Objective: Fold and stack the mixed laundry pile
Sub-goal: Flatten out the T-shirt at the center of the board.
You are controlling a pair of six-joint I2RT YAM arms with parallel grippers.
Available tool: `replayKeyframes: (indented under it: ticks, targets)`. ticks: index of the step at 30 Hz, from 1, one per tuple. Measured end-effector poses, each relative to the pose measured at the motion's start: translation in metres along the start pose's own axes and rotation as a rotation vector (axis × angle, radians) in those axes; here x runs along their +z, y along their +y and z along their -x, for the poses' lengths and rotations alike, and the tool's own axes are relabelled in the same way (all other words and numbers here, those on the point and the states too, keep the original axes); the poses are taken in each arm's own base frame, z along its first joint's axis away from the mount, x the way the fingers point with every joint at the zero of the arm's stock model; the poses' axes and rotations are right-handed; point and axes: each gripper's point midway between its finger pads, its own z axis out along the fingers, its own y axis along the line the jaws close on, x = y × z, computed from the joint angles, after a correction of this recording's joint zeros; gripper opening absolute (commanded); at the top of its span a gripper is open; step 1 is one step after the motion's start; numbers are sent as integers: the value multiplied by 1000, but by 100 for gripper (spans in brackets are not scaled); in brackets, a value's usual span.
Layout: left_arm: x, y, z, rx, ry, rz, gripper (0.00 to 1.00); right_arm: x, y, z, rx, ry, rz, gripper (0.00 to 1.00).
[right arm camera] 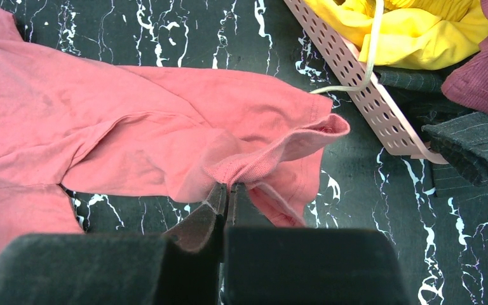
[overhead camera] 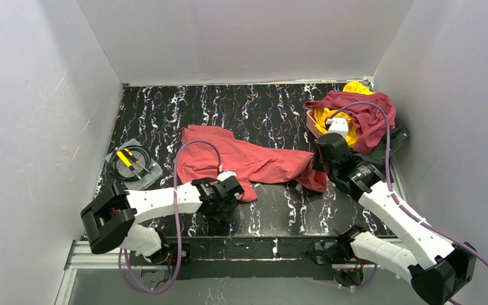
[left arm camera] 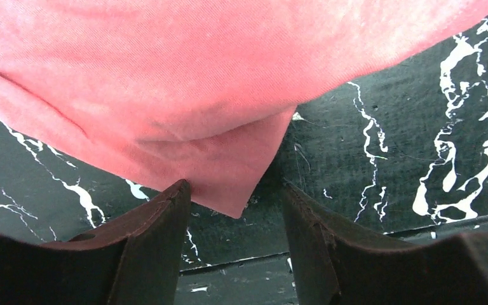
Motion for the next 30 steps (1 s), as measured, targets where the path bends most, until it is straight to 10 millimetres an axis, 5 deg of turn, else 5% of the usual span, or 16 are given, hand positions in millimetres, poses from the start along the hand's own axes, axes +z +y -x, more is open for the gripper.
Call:
replayKeyframes:
  ticks: [5, 11, 19, 22, 24, 27, 30]
  targets:
    - [5, 0, -3, -4, 16, 11, 42, 0, 0, 0, 0, 0, 0, 1]
    - [9, 3, -3, -33, 14, 40, 2, -1, -1, 1, 2, -5, 1, 1]
    - [5, 25, 7, -17, 5, 156, 0, -1, -1, 5, -4, -19, -5, 1]
    - [-12, 44, 47, -72, -34, 179, 0, 8, 2, 21, -39, -17, -39, 1]
    - [-36, 60, 95, -154, -121, 162, 0, 14, 8, 40, -55, -24, -51, 1]
    - [-106, 89, 185, -266, -355, 122, 0, 20, 20, 89, -53, -73, -54, 1]
    - [-199, 113, 257, -323, -610, 90, 0, 6, 35, 153, -33, -178, -19, 1]
